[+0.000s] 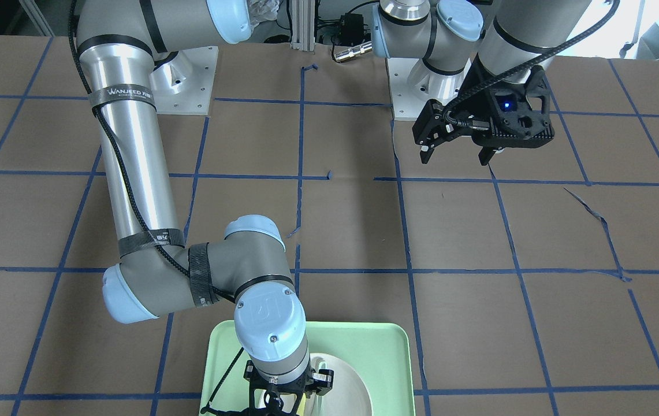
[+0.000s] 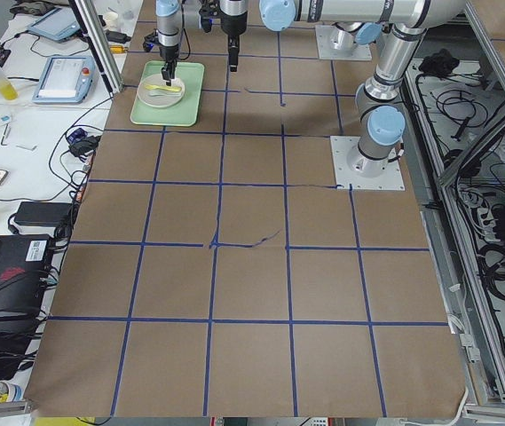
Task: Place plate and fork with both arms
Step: 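Grasp the yellow fork's handle with the right gripper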
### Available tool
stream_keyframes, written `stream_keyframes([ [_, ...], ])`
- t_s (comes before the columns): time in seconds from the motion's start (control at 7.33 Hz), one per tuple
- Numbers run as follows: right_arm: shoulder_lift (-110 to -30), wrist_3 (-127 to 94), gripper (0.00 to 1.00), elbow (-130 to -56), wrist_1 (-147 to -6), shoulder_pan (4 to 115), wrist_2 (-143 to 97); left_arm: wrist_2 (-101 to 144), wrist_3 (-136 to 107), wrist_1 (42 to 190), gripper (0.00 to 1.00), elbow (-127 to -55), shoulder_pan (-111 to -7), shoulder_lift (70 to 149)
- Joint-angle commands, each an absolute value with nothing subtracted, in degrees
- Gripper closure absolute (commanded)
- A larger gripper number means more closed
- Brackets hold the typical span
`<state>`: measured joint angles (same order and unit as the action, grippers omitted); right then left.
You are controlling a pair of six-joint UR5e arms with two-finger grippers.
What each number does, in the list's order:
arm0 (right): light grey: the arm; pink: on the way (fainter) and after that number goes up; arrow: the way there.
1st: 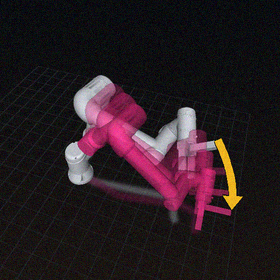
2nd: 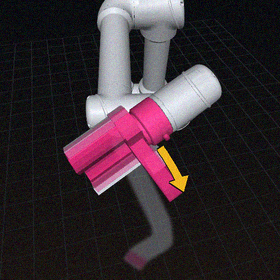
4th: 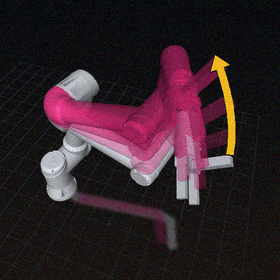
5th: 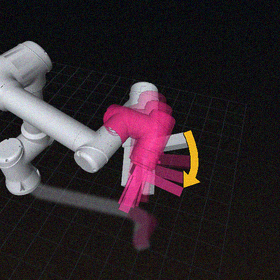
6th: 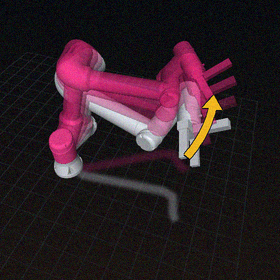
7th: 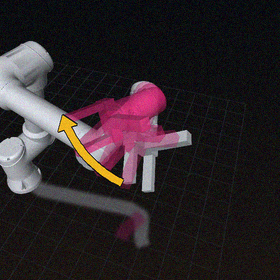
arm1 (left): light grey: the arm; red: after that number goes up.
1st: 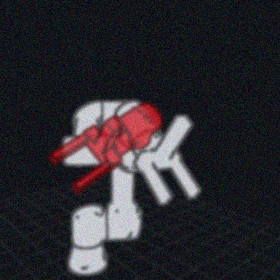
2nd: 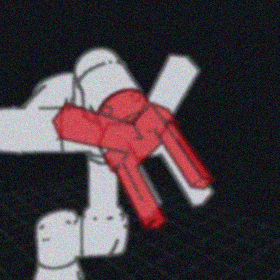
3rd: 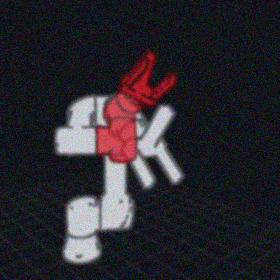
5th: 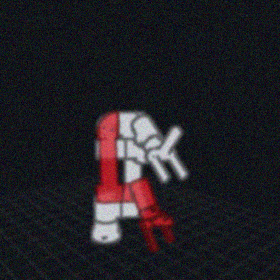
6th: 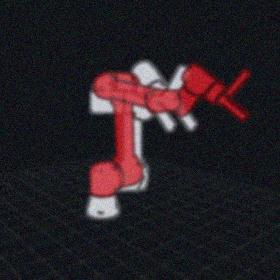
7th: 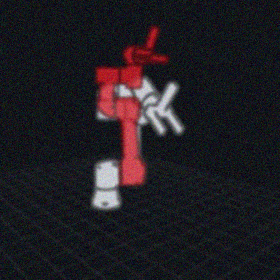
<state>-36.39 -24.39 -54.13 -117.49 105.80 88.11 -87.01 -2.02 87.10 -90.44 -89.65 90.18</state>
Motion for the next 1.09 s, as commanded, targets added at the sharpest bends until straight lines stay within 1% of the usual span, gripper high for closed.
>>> stream_keyframes([
  [0.0, -35.6, -21.8, 0.43, -54.1, -117.5, 105.8, 87.6, -87.0, -2.0, 87.1, 0.0, -90.4, -89.6, 90.1],
  [0.27, -35.0, -20.1, 0.44, -54.1, -117.5, 105.8, 87.6, -87.0, -2.0, 87.1, 0.0, -90.4, -89.6, 90.1],
  [0.41, -34.9, -20.1, 0.48, -54.1, -117.5, 105.8, 87.6, -87.0, -2.0, 87.1, 0.0, -90.4, -89.6, 90.2],
  [0.55, -34.8, -20.1, 0.49, -54.1, -117.6, 105.8, 87.6, -87.0, -2.0, 87.1, 0.0, -90.4, -89.6, 90.2],
  [0.95, -34.7, -20.1, 0.68, -54.1, -117.5, 105.8, 87.6, -87.0, -2.0, 87.1, 0.0, -90.4, -89.6, 90.1],
])
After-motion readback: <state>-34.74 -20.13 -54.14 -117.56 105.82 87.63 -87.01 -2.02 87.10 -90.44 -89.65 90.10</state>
